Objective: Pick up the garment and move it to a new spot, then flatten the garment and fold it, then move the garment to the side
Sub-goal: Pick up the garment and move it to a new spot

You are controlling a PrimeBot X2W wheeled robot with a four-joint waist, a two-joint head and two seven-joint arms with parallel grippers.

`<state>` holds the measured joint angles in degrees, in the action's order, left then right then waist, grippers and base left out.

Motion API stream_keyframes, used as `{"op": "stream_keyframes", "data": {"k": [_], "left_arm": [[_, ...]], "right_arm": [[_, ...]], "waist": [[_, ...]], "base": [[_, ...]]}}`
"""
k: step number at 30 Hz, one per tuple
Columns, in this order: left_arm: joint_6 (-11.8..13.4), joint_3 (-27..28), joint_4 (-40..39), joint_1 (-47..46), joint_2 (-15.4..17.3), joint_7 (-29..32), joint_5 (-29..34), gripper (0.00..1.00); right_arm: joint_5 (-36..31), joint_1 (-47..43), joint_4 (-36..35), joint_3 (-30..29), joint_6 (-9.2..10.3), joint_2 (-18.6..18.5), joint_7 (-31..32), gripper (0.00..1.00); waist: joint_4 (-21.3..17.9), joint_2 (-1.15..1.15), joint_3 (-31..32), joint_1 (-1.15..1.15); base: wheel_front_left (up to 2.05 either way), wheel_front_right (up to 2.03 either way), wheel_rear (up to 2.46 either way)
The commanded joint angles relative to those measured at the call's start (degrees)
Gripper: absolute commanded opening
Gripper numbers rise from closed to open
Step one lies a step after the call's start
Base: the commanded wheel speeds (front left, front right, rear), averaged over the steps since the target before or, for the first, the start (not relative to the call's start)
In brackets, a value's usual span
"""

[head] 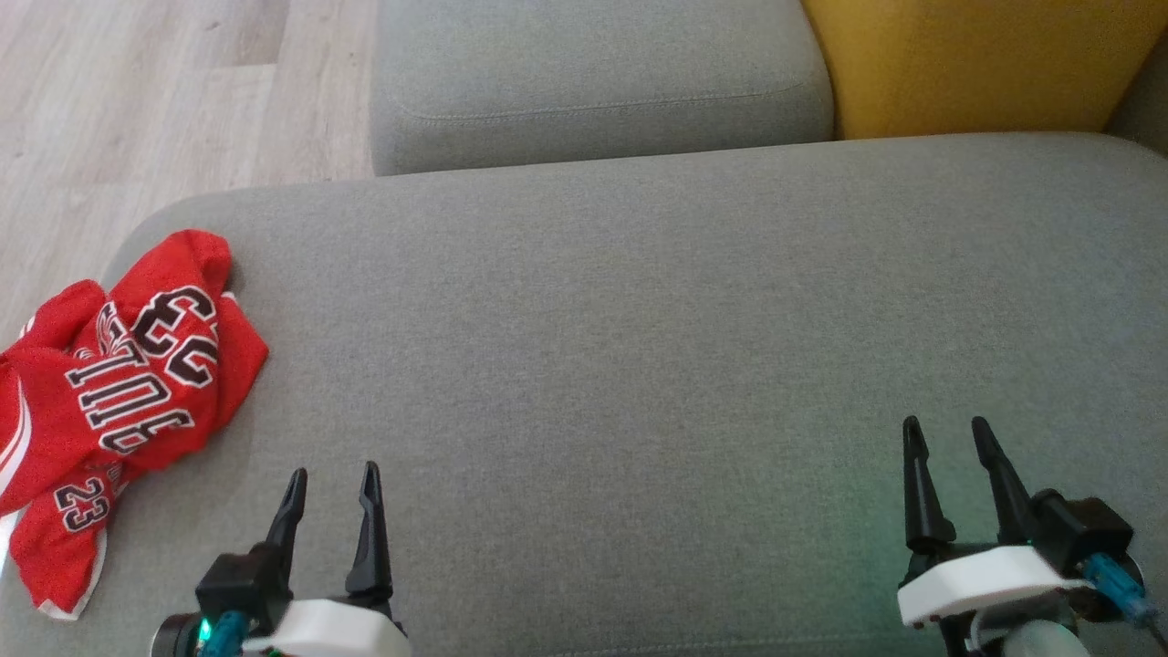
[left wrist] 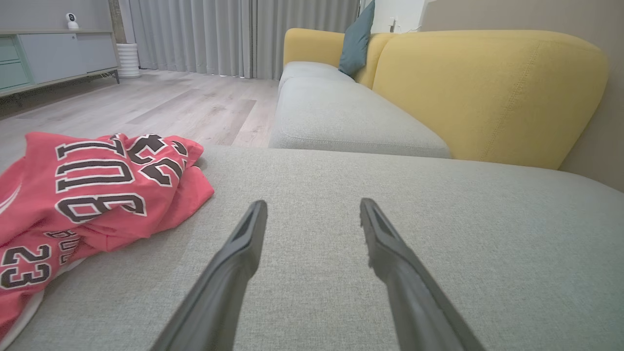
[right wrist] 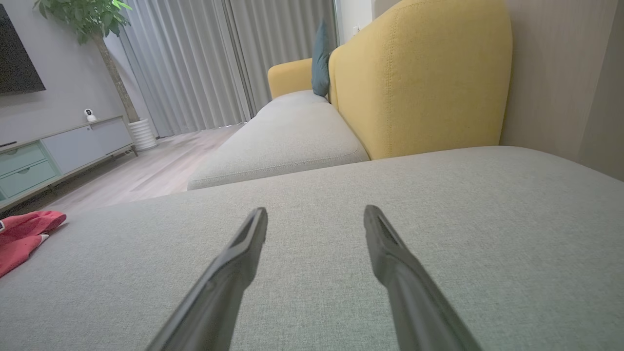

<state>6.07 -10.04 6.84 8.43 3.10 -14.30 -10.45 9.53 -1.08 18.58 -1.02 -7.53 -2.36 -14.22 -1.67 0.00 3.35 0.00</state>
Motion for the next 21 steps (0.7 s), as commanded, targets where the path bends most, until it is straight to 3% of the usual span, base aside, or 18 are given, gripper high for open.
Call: {"op": "stream_keyframes", "data": {"k": [1,7,21], "left_arm": [[0.2,1.9,-2.0,-2.8,-0.2,-0.7,-0.3,1.0],[0.3,2.2,-2.0,-3.0,-0.2,-0.7,-0.3,1.0],[0.6,4.4,-2.3,-2.1,-0.2,-0.7,0.8,1.0]], "right_arm": [[0.0,2.9,-2.0,1.2,0.04,-0.5,-0.8,1.0],[0.5,2.6,-2.2,2.1,0.04,-0.5,-0.8,1.0],[1.9,0.8,-2.3,5.3,0.04,-0.5,-0.8,1.0]], "waist": [[0.3,0.0,0.0,0.0],[3.0,0.0,0.4,0.0],[13.2,0.0,1.8,0.0]], "base": [[0.0,0.0,0.0],[0.0,0.0,0.0],[0.0,0.0,0.0]]}}
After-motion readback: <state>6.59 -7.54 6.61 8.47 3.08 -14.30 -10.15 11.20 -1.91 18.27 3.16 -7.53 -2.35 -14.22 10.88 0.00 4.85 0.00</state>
